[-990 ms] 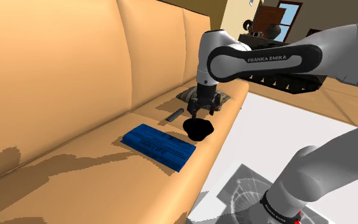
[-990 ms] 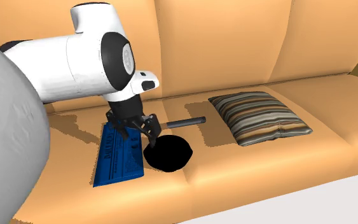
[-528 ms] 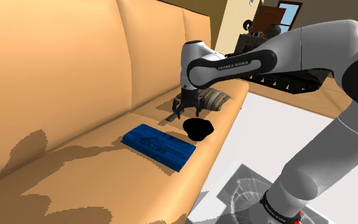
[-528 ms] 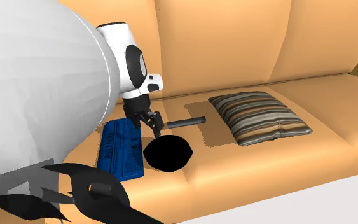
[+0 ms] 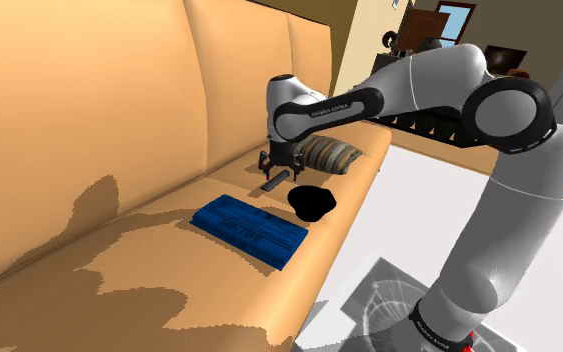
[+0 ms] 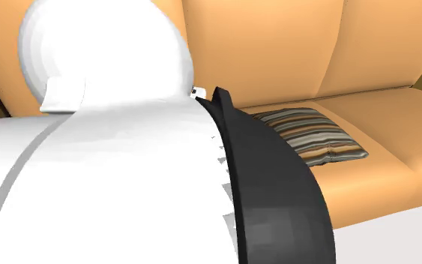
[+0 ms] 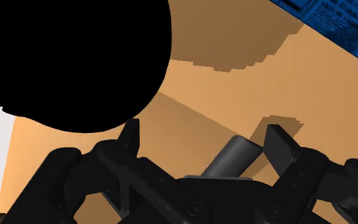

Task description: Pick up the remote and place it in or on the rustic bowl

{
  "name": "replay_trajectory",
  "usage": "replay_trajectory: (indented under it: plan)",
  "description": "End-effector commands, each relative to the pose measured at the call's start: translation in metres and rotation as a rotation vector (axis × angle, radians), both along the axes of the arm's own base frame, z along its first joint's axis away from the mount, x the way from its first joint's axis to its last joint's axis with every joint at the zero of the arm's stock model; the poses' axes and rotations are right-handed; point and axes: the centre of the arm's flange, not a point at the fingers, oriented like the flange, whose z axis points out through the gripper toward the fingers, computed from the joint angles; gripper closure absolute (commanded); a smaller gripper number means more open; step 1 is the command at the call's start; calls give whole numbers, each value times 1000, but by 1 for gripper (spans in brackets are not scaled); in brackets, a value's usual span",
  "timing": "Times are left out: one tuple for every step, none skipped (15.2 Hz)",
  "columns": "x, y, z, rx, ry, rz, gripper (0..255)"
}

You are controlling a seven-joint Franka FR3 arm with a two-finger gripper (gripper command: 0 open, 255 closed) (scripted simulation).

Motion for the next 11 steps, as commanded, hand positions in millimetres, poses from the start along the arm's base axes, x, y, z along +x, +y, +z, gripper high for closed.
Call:
replay_trajectory:
  plan:
    - [23,-11,-13,-15,-15,-73,0]
    - [33,-18,-18,-22,-22,-108,0]
    - [42,-25,-23,-29,-29,-143,0]
    - [52,-32,-28,-37,-36,-177,0]
    - [61,-40,-33,-44,-43,-212,0]
    - [70,-48,-38,-51,-49,-247,0]
    - [78,-56,-42,-58,-56,-281,0]
    - [87,-65,-47,-65,-63,-316,0]
    - [95,-74,-51,-72,-70,-351,0]
    - [103,-83,-55,-79,-77,-385,0]
    - [110,-93,-59,-86,-83,-420,0]
